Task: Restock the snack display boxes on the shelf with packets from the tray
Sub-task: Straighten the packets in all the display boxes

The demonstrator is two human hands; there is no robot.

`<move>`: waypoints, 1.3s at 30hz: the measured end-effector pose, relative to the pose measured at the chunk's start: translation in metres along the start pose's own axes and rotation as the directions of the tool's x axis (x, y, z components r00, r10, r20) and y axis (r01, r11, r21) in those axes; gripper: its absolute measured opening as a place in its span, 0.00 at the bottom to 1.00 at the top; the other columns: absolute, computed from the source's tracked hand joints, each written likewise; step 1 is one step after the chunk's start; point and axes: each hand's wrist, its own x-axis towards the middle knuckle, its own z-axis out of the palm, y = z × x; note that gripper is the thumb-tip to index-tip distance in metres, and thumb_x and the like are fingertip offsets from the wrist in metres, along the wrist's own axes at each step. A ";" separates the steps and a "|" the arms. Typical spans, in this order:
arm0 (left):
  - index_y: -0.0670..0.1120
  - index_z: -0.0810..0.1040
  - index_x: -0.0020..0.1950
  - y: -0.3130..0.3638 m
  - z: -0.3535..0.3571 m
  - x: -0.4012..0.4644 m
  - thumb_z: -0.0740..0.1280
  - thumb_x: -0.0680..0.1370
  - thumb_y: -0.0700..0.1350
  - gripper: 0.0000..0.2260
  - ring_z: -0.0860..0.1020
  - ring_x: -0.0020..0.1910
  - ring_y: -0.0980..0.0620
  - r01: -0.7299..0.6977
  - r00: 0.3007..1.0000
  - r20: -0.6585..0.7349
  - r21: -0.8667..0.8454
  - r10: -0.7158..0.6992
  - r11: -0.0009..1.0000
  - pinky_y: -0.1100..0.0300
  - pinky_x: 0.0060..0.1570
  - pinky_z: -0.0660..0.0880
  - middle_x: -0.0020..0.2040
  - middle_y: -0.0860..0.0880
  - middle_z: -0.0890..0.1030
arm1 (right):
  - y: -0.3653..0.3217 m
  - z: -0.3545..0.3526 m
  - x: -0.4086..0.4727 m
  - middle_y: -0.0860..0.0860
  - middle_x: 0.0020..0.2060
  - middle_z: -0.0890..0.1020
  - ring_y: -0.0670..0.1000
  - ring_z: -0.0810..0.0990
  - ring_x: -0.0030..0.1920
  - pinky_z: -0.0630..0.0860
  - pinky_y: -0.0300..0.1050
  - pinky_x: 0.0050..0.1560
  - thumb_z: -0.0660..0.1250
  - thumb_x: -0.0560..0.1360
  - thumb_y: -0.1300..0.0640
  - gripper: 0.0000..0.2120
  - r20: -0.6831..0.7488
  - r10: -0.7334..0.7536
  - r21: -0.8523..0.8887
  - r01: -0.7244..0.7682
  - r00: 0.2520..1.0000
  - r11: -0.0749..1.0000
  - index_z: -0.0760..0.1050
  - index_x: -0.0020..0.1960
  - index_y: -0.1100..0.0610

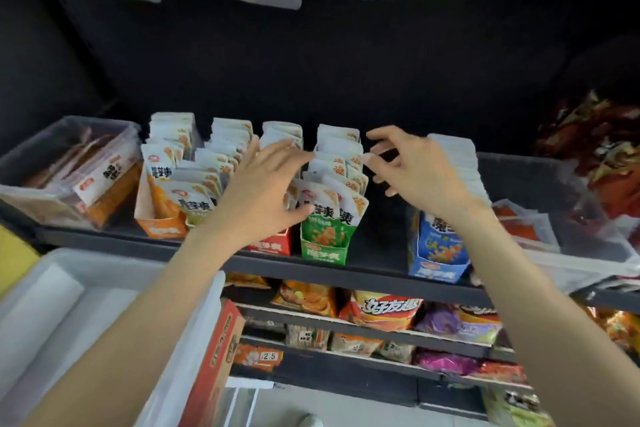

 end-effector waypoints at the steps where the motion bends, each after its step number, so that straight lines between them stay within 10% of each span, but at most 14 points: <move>1: 0.53 0.59 0.75 -0.002 0.003 0.006 0.66 0.72 0.62 0.35 0.54 0.75 0.52 -0.033 0.999 0.037 0.028 0.032 0.999 0.47 0.75 0.42 0.74 0.52 0.64 | 0.001 0.001 0.010 0.48 0.54 0.79 0.52 0.83 0.42 0.80 0.54 0.47 0.64 0.77 0.50 0.16 0.041 0.012 -0.081 -0.009 0.999 0.997 0.72 0.64 0.51; 9: 0.54 0.63 0.71 -0.009 0.016 0.030 0.67 0.72 0.60 0.31 0.63 0.71 0.52 -0.175 0.983 0.056 0.047 0.173 0.983 0.51 0.71 0.33 0.69 0.52 0.69 | 0.006 0.012 0.077 0.55 0.58 0.77 0.55 0.77 0.57 0.74 0.50 0.55 0.65 0.76 0.50 0.22 0.222 0.068 -0.486 0.050 0.973 0.873 0.66 0.67 0.54; 21: 0.45 0.79 0.43 0.017 0.034 0.046 0.79 0.61 0.52 0.18 0.77 0.29 0.49 -0.216 0.949 -0.185 0.207 0.255 0.954 0.44 0.72 0.50 0.29 0.50 0.76 | 0.016 0.009 0.099 0.53 0.46 0.78 0.47 0.81 0.31 0.79 0.41 0.33 0.71 0.72 0.63 0.11 0.309 0.112 -0.430 0.034 0.945 0.902 0.73 0.49 0.52; 27: 0.46 0.75 0.54 0.048 0.037 0.047 0.73 0.70 0.55 0.19 0.80 0.41 0.48 -0.195 0.978 -0.095 -0.077 0.187 0.978 0.56 0.38 0.74 0.44 0.49 0.80 | 0.029 -0.013 0.095 0.54 0.48 0.81 0.47 0.81 0.33 0.79 0.42 0.39 0.72 0.71 0.61 0.12 0.301 0.150 -0.485 0.015 0.942 0.874 0.77 0.53 0.54; 31: 0.51 0.69 0.66 0.050 0.045 0.036 0.65 0.77 0.54 0.18 0.71 0.60 0.56 -0.082 0.994 -0.100 -0.418 0.044 0.905 0.61 0.52 0.72 0.61 0.54 0.72 | 0.030 -0.030 0.089 0.53 0.58 0.78 0.45 0.82 0.36 0.78 0.37 0.43 0.72 0.73 0.59 0.21 0.314 0.160 -0.377 -0.031 0.936 0.926 0.74 0.64 0.55; 36: 0.54 0.66 0.70 0.055 0.047 0.039 0.59 0.81 0.46 0.17 0.63 0.69 0.62 0.140 0.960 0.027 -0.910 -0.280 0.390 0.63 0.68 0.61 0.69 0.58 0.66 | 0.022 -0.048 0.069 0.54 0.60 0.78 0.45 0.79 0.46 0.75 0.38 0.51 0.69 0.74 0.63 0.22 0.195 0.068 -0.379 0.012 0.978 0.925 0.71 0.67 0.55; 39: 0.49 0.66 0.72 0.052 0.046 0.063 0.58 0.81 0.43 0.18 0.65 0.70 0.54 0.242 0.955 0.085 -0.778 -0.285 0.579 0.58 0.68 0.62 0.71 0.51 0.65 | 0.016 -0.044 0.062 0.51 0.52 0.81 0.47 0.80 0.47 0.77 0.42 0.50 0.69 0.75 0.58 0.15 0.227 0.048 -0.519 0.079 0.973 0.851 0.76 0.61 0.55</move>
